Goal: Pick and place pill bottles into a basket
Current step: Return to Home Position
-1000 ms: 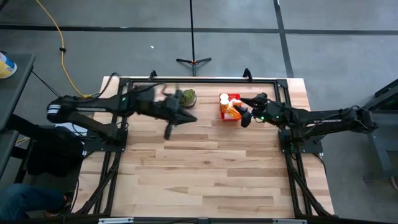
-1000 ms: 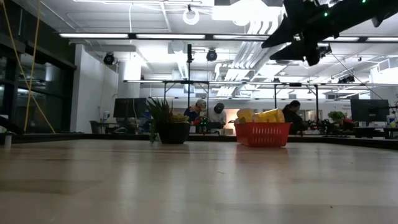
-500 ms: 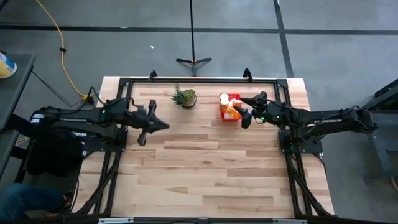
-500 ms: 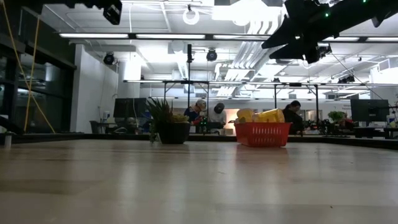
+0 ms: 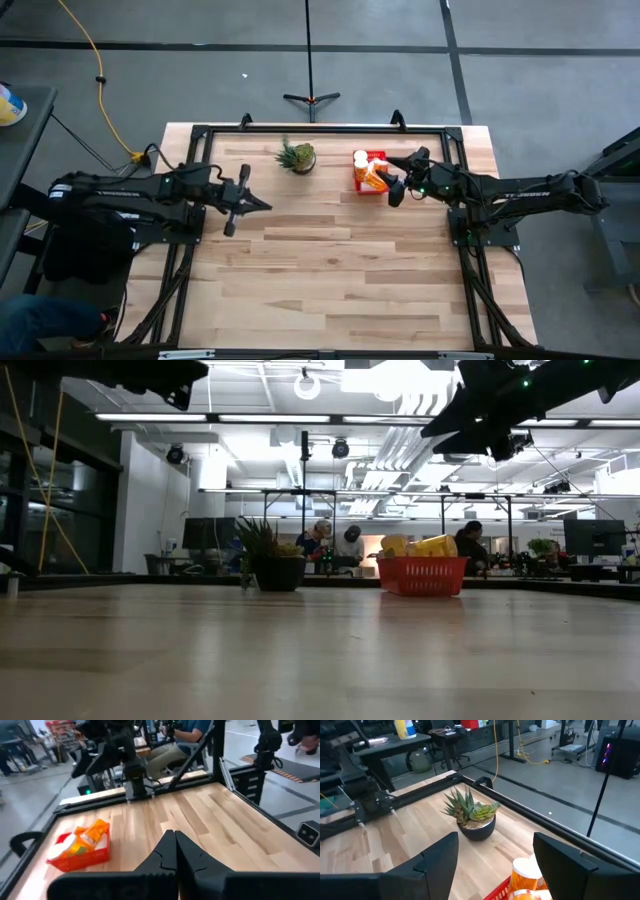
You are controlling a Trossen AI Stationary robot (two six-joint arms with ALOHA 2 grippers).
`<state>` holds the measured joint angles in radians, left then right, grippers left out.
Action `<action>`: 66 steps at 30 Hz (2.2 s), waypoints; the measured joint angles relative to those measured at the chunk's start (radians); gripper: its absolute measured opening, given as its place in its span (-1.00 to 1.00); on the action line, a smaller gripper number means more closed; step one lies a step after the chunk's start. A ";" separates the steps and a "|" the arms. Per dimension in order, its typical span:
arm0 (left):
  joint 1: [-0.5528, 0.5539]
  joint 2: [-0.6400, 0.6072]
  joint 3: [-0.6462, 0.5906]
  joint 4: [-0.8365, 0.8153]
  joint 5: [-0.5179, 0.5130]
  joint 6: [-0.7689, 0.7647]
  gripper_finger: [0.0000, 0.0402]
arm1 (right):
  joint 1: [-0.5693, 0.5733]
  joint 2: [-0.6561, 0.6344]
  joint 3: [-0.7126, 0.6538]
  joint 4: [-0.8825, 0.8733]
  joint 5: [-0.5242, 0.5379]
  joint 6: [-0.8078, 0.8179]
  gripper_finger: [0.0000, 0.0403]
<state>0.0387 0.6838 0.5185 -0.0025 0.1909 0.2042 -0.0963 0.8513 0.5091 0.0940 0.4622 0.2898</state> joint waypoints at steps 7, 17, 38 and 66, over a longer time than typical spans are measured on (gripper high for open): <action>0.000 -0.139 -0.215 0.177 -0.034 -0.078 -0.89 | 0.000 0.000 0.000 -0.001 -0.001 0.049 0.23; 0.000 -0.345 -0.505 0.399 -0.117 -0.186 -0.89 | 0.003 0.000 0.000 -0.010 -0.113 0.112 0.21; 0.000 -0.497 -0.506 0.313 -0.224 -0.183 -0.89 | 0.330 -0.260 -0.076 0.015 -0.134 -0.047 -0.97; 0.000 -0.677 -0.505 0.098 -0.211 -0.217 -0.89 | 0.084 -0.850 -0.499 0.027 -0.294 -0.065 -1.00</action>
<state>0.0387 0.0066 0.0135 0.0952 -0.0199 -0.0124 -0.0128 0.0018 0.0097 0.1214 0.1684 0.2252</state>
